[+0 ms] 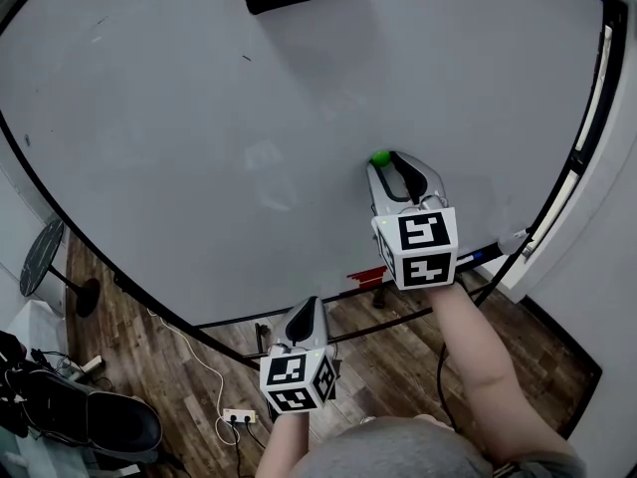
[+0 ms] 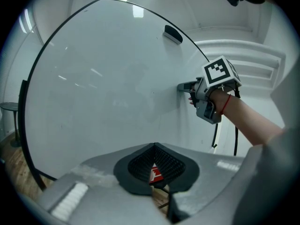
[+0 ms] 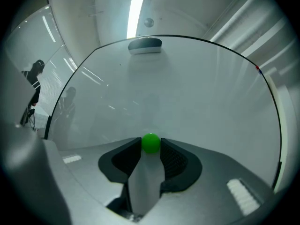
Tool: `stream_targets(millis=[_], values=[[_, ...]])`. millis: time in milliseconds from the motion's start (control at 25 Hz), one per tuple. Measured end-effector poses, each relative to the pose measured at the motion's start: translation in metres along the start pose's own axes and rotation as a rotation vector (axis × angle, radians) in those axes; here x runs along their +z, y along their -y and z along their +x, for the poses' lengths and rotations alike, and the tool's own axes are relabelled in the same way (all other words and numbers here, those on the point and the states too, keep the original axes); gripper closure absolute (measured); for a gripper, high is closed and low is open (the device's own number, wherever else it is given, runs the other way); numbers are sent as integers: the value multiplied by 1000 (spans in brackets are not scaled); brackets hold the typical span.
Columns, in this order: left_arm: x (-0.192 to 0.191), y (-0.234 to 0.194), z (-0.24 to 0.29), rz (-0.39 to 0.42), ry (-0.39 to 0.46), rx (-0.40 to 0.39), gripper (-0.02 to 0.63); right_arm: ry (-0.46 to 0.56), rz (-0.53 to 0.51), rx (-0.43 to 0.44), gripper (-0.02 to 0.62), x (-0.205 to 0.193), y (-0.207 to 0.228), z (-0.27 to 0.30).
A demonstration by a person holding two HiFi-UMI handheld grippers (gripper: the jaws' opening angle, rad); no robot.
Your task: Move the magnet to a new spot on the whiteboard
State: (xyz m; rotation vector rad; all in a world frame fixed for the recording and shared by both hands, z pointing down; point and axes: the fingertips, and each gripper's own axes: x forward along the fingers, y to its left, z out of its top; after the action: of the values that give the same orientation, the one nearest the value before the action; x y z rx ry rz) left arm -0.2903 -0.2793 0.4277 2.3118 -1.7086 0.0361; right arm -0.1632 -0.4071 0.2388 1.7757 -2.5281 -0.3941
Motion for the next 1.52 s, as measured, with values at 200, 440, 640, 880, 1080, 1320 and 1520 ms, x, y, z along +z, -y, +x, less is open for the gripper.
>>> stream_targets(millis=[200, 440, 640, 880, 1080, 1320, 1520], values=[[0, -1, -1, 6, -3, 4, 601, 4, -11, 0, 472, 1, 1, -1], [2, 2, 0, 12, -4, -1, 601, -1, -6, 15, 472, 0, 1, -1], [4, 7, -1, 21, 2, -13, 601, 13, -3, 2, 473, 1, 5, -13], [2, 8, -2, 21, 3, -20, 601, -3, 1, -6, 472, -14, 5, -39], [0, 13, -2, 22, -1, -33, 601, -46, 13, -24, 472, -40, 9, -59], [-6, 17, -4, 20, -3, -48, 601, -86, 26, -34, 472, -65, 7, -81], [-8, 21, -6, 14, 0, -57, 601, -101, 38, -37, 474, -76, 4, -98]])
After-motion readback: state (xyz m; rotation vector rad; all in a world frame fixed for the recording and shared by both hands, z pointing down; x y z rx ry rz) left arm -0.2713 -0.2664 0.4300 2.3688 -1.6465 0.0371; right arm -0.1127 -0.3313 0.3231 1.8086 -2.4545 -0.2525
